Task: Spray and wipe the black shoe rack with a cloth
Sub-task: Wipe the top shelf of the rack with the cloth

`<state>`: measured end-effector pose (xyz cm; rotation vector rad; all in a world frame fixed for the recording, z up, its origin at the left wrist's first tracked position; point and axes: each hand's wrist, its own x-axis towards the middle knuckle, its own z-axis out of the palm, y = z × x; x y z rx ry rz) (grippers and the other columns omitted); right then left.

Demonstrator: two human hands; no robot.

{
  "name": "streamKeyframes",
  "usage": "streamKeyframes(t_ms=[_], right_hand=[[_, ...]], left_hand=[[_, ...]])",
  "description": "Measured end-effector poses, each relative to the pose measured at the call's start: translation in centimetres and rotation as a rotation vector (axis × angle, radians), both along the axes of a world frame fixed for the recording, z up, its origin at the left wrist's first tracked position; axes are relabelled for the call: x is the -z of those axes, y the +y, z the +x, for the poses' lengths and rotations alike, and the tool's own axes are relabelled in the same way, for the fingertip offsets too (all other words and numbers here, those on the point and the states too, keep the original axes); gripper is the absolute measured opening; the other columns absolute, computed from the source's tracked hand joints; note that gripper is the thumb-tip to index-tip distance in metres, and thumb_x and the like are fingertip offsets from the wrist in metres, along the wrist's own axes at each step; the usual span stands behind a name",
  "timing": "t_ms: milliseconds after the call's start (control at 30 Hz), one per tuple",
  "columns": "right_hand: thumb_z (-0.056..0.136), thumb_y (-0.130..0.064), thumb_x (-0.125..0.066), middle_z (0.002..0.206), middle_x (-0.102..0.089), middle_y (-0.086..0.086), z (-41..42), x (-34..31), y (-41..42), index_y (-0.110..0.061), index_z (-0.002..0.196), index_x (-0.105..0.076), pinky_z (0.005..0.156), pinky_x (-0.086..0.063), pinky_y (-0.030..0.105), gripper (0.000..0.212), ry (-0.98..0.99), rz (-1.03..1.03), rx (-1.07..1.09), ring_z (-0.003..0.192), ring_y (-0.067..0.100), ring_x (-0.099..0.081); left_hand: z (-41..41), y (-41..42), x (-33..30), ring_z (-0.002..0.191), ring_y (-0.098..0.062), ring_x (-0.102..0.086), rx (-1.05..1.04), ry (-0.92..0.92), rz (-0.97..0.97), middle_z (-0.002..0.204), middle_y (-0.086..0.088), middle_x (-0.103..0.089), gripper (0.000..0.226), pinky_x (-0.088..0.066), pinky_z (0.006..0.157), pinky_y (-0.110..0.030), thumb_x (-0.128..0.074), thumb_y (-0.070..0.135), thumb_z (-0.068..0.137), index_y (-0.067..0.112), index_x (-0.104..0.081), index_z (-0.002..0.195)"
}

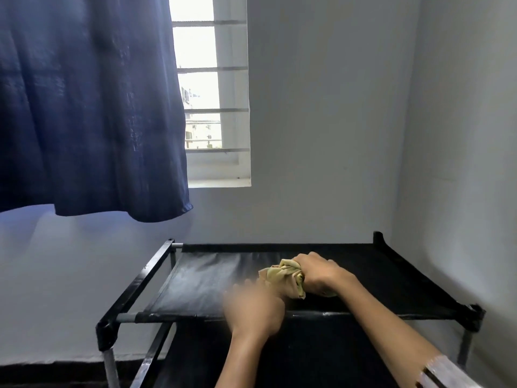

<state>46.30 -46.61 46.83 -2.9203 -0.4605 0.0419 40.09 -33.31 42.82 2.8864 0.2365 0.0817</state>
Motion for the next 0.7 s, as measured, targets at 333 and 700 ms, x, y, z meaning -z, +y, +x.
streamKeyframes(t_ms=[333, 700], right_hand=[[0.088, -0.022, -0.052, 0.119, -0.057, 0.007, 1.2, -0.1, 1.7, -0.022, 0.111, -0.059, 0.096, -0.037, 0.043, 0.024, 0.015, -0.073, 0.069, 0.118, 0.026, -0.046], [0.085, -0.033, -0.051, 0.105, -0.056, -0.001, -4.1, -0.4, -0.5, -0.026, 0.097, -0.055, 0.091, -0.04, 0.04, 0.014, 0.026, -0.076, 0.008, 0.106, 0.022, -0.05]], left_hand=[[0.2, 0.1, 0.2, 0.144, -0.028, -0.015, 0.003, -0.01, -0.025, 0.157, -0.003, -0.019, 0.055, -0.01, 0.116, -0.046, -0.022, 0.032, 0.094, 0.021, -0.023, 0.148], [-0.5, 0.0, -0.2, 0.143, -0.029, -0.017, 0.001, -0.03, -0.04, 0.156, -0.004, -0.022, 0.061, -0.009, 0.117, -0.045, -0.029, 0.026, 0.088, 0.017, -0.023, 0.148]])
